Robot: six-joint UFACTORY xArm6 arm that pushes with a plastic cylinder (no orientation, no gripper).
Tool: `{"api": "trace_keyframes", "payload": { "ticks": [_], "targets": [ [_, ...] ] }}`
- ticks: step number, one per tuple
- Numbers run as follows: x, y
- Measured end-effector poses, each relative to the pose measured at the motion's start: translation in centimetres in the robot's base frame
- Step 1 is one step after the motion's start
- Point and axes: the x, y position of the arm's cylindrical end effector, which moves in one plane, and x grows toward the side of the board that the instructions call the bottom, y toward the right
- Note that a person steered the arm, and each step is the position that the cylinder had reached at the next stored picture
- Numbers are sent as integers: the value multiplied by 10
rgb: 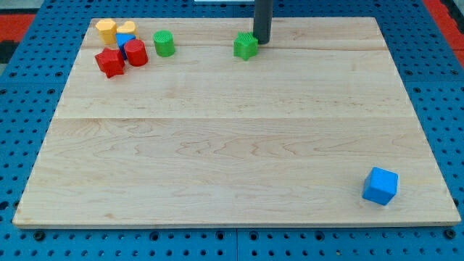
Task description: Push the green star into the blue cube
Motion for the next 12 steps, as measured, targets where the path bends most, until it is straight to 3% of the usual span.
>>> {"api": "trace_keyframes", "payload": {
  "ticks": [2,3,6,8,9,10,11,12],
  "targets": [
    [-41,-23],
    [-22,-51],
    [157,11],
    [120,40],
    [122,51],
    [178,65],
    [201,78],
    [150,70]
  ]
}}
